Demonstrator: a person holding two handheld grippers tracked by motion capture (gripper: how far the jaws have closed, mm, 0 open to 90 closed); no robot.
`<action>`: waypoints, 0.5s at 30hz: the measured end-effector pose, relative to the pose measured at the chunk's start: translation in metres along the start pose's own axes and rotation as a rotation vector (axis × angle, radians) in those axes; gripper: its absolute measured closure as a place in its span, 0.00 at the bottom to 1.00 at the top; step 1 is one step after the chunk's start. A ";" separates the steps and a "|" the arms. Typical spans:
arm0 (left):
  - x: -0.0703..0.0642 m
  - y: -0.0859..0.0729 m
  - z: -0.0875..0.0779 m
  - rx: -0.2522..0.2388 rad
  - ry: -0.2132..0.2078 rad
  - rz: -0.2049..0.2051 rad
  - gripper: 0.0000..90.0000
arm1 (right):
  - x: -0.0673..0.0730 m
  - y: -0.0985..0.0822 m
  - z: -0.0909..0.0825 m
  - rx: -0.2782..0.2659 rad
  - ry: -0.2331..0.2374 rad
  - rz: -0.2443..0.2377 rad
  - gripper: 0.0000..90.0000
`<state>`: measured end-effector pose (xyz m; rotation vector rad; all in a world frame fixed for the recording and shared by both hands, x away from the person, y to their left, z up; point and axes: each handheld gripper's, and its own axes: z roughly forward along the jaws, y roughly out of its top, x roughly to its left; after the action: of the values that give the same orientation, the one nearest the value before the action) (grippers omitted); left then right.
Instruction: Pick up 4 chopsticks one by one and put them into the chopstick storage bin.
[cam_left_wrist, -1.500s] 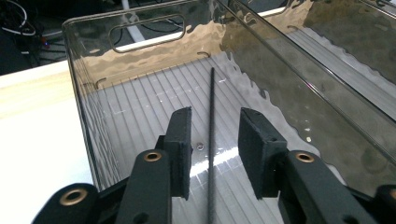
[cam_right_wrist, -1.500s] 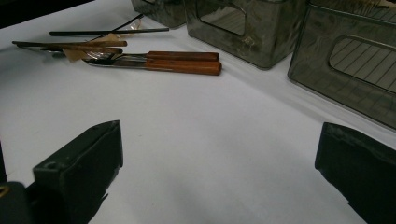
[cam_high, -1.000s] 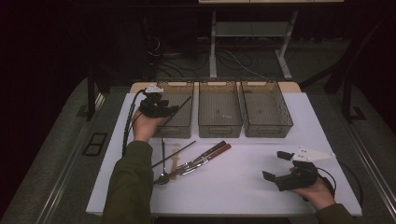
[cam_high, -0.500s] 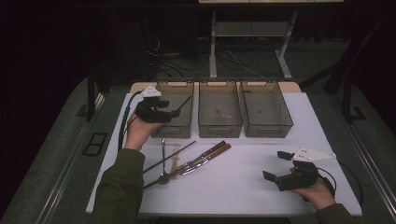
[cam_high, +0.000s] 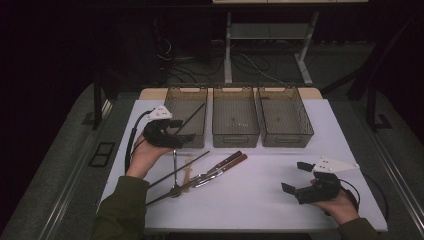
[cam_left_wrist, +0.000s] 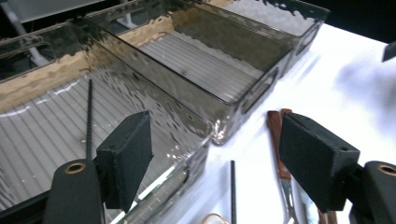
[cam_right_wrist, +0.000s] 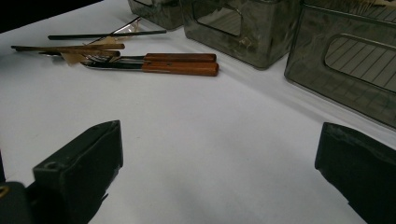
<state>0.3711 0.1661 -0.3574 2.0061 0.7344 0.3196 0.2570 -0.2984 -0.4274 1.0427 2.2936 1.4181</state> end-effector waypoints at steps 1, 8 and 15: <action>-0.001 -0.001 -0.001 -0.003 -0.002 0.001 0.27 | 0.000 0.000 0.000 0.003 0.000 -0.001 0.01; -0.011 -0.016 -0.012 -0.005 -0.005 0.011 0.23 | 0.000 0.000 0.000 0.004 0.001 -0.003 0.01; -0.017 -0.034 -0.021 -0.018 -0.017 0.023 0.21 | 0.000 0.000 0.001 0.008 0.000 -0.002 0.01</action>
<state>0.3344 0.1834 -0.3742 1.9990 0.6953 0.3214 0.2569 -0.2976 -0.4282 1.0415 2.3013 1.4098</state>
